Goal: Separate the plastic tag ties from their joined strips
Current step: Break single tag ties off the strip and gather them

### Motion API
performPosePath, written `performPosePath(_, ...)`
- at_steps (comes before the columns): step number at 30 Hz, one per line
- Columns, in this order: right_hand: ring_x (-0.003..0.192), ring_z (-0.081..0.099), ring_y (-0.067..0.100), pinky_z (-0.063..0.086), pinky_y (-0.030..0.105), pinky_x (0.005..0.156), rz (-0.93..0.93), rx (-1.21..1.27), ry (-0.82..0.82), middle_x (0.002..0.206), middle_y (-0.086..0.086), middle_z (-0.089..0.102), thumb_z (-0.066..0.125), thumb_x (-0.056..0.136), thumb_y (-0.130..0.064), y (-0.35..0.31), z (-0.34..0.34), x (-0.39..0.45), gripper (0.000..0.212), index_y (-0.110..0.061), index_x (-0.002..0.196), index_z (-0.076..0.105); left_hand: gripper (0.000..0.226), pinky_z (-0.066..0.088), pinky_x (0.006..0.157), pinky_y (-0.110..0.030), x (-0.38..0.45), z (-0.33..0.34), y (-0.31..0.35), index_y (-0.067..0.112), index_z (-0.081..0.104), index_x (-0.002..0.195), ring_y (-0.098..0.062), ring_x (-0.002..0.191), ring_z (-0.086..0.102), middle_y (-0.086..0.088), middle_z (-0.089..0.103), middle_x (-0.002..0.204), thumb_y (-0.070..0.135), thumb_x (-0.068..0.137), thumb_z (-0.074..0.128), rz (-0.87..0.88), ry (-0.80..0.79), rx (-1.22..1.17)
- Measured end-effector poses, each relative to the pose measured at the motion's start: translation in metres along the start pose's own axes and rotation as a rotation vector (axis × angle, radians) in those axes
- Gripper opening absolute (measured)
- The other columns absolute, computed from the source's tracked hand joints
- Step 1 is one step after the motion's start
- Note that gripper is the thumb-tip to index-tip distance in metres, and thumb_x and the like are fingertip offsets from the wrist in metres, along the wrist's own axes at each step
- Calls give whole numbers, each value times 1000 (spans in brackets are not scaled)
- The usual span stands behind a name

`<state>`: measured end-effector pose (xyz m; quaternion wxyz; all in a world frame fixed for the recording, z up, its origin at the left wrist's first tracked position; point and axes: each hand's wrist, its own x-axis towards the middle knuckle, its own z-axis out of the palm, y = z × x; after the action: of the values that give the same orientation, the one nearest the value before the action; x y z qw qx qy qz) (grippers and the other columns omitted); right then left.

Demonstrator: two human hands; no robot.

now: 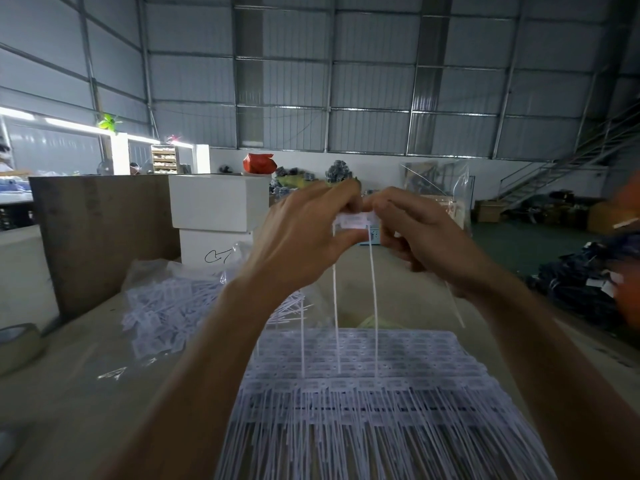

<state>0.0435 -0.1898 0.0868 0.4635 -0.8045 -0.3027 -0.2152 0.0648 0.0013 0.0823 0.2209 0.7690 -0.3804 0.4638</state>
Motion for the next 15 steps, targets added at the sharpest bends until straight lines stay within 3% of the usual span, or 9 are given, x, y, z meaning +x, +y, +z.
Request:
performPosePath(5,49,47,-2,35,8,46,-109,-76,-48,61,-12,55,57,101,-21,-4,2,-3,15,-8,99,62,28,53,64,-40,0,1,2,20,59,94,-13,76,59,11,63,84,44,84,70,8,-6,-72)
performPosePath(8,50,45,0,34,14,43,-82,-49,-24,61,-6,55,58,100,-24,-4,-3,-3,11,-14,97,63,31,56,68,-38,1,-2,5,22,59,100,-7,81,65,12,67,88,41,82,75,-39,-28,-211)
performPosePath(11,47,39,5,30,19,40,-11,20,76,64,2,53,56,100,-29,-3,-7,-3,12,-21,97,64,38,52,72,-16,4,-7,5,25,57,115,0,87,67,14,71,96,37,84,75,-86,-38,-326)
performPosePath(15,46,32,9,24,20,41,21,168,129,66,7,52,56,101,-25,-4,-7,-3,12,-17,97,62,41,45,79,-4,5,-9,2,24,59,122,7,99,61,12,69,109,24,85,76,-109,-52,-325)
